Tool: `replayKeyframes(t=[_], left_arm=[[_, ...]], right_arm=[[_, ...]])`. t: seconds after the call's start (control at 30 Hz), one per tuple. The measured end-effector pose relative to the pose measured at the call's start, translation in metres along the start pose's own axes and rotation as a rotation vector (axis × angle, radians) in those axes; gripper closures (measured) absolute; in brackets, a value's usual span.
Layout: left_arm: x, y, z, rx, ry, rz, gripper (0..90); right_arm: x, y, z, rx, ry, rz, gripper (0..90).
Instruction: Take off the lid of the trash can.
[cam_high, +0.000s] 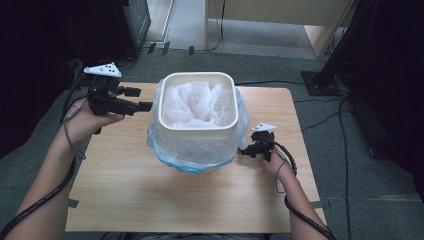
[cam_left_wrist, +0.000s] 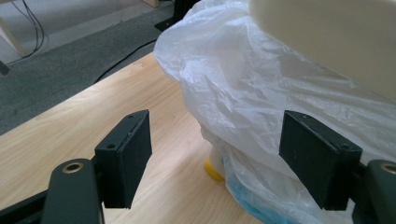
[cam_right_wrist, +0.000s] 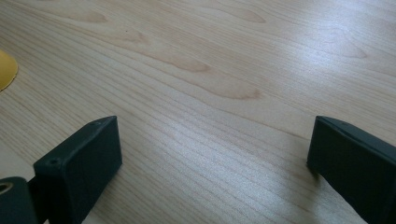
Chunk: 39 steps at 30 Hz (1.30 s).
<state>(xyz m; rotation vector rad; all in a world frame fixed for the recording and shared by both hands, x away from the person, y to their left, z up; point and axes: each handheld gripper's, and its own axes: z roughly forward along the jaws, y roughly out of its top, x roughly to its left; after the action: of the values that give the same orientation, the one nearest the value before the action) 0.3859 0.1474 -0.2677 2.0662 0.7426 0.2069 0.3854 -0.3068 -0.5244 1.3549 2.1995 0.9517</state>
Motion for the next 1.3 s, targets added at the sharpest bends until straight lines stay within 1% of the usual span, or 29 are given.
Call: replayKeyframes(t=[0.07, 0.1, 0.17, 0.2, 0.27, 0.33, 0.43, 0.53, 0.63, 0.73, 0.83, 0.87, 1.0, 1.2, 1.3], left_arm=[[0.000, 0.002, 0.001, 0.003, 0.015, -0.008, 24.8], [-0.001, 0.003, 0.002, 0.000, 0.012, -0.011, 24.8], [0.001, 0.004, 0.002, -0.012, -0.013, -0.024, 24.8], [0.002, 0.005, 0.002, -0.015, -0.017, -0.024, 24.8], [0.003, 0.006, 0.002, -0.021, -0.017, -0.015, 24.8], [0.004, 0.008, 0.001, -0.028, -0.018, -0.019, 24.9], [0.005, 0.012, 0.000, -0.029, -0.022, -0.013, 24.8], [0.004, 0.016, 0.000, -0.031, -0.008, 0.019, 24.9], [0.002, 0.020, -0.002, -0.033, -0.011, 0.029, 24.9], [0.003, 0.024, -0.002, -0.030, -0.020, 0.020, 24.9], [0.003, 0.028, -0.003, -0.034, -0.028, 0.027, 25.0], [0.003, 0.030, -0.003, -0.032, -0.033, 0.030, 26.5], [0.002, 0.039, -0.002, -0.025, -0.032, 0.038, 27.3], [-0.001, 0.053, -0.006, -0.045, -0.047, 0.045, 27.3], [-0.001, 0.058, -0.008, -0.055, -0.051, 0.037, 27.3]], right_arm=[[0.000, 0.000, 0.000, -0.001, 0.000, 0.000, 2.9], [0.000, 0.000, 0.000, -0.001, 0.000, 0.001, 2.9], [0.000, 0.000, 0.000, -0.001, 0.000, 0.000, 2.9], [0.000, 0.000, 0.000, -0.001, 0.000, 0.000, 2.9], [0.000, 0.000, 0.000, -0.001, 0.000, 0.001, 2.9], [0.000, 0.000, 0.000, 0.000, 0.000, 0.002, 2.9], [0.000, 0.000, 0.000, -0.001, 0.000, 0.001, 2.9], [0.000, 0.000, 0.000, -0.001, 0.000, 0.001, 2.9], [0.000, 0.000, 0.000, -0.001, 0.000, 0.001, 2.9], [0.000, 0.000, 0.000, -0.001, 0.000, -0.001, 2.9], [0.000, 0.000, 0.000, -0.003, -0.002, -0.002, 2.9], [0.000, 0.000, 0.000, 0.000, 0.000, 0.002, 2.9], [0.000, 0.000, 0.000, 0.000, 0.001, 0.002, 2.9], [0.000, 0.000, 0.000, -0.001, 0.000, 0.000, 2.9], [0.000, 0.000, 0.000, -0.001, 0.000, 0.001, 2.9]])
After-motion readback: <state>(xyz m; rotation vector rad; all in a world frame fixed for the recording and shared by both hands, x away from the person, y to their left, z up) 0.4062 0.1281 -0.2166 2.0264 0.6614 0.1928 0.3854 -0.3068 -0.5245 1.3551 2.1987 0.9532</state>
